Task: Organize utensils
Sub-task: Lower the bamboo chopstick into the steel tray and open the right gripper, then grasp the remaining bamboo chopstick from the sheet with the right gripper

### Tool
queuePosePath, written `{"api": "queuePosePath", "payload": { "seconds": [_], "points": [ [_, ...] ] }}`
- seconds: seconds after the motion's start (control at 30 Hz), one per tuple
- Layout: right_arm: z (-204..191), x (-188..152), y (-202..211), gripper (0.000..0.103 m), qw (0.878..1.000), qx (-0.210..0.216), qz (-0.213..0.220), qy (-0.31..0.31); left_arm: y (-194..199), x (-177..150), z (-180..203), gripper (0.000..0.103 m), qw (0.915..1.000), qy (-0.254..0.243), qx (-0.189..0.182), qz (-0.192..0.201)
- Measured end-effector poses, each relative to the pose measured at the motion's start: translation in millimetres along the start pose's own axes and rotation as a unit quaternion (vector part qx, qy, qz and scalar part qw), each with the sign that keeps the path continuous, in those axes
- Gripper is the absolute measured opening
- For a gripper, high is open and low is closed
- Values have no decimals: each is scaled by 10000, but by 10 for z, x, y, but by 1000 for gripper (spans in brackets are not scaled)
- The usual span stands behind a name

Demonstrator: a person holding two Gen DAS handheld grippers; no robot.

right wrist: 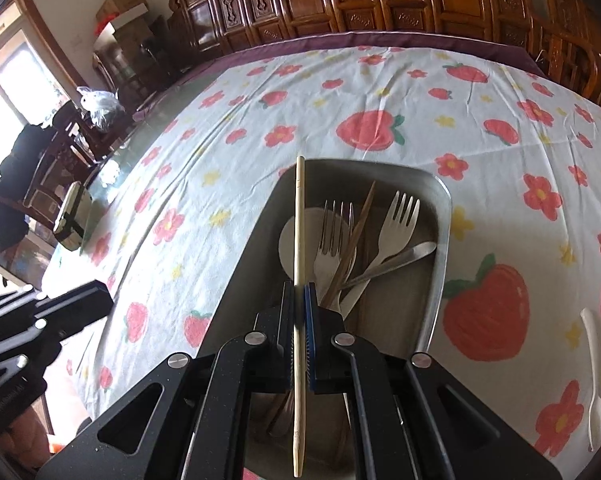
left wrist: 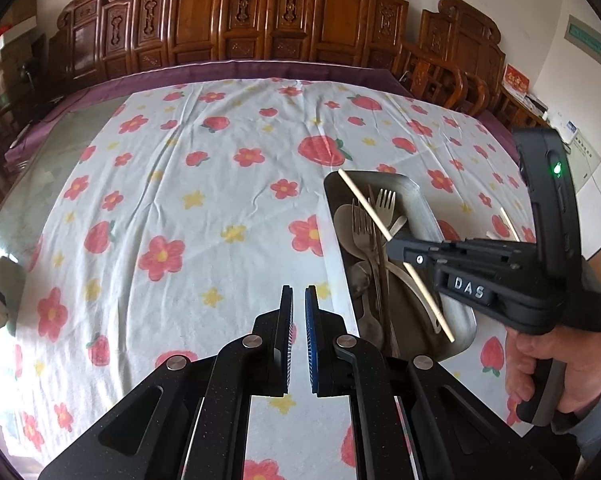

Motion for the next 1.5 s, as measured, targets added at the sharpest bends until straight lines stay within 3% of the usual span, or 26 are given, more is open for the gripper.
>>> {"api": "queuePosePath", "payload": {
  "seconds": [0.33, 0.63, 0.83, 0.97, 1.0, 1.1, 1.17, 1.23, 1.5],
  "points": [
    [80, 48, 173, 8, 9997, 120, 190, 71, 50, 51, 108, 5, 10000, -48, -21, 66],
    [498, 57, 948, 8, 9971, -190, 588, 451, 94, 137, 438, 7, 9996, -189, -120, 143],
    [1018, -51, 1501, 8, 9951, -528, 755, 357, 89, 190, 747, 16, 9990, -345, -171, 209],
    [1300, -136, 1772, 9, 9929, -773, 828, 360, 66, 202, 944, 33, 9987, -405, -206, 248],
    [1389, -160, 1846, 15, 9922, -836, 853, 363, 52, 203, 1010, 35, 9986, -421, -219, 252],
    [1558, -225, 1957, 23, 9909, -948, 886, 362, 19, 191, 1162, 53, 9984, -447, -252, 254],
    [1671, -273, 2001, 24, 9903, -1028, 869, 352, -19, 174, 1269, 74, 9982, -493, -226, 236],
    [1835, -343, 2038, 26, 9899, -1107, 828, 305, -50, 154, 1358, 82, 9980, -543, -191, 244],
    [2322, -539, 1885, 28, 9886, -1376, 524, 327, -229, 50, 1765, 91, 9975, -662, -236, 86]
  ]
}}
Point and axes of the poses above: each gripper's, at about its wrist camera, not at the fingertips, and y roughly against the way its jaws point, z to its right, x to its top, the point moved 7 cm from there along -y, roughly the way its jaws point, and after that the axes turned 15 degrees about z, right-handed, at the moved point
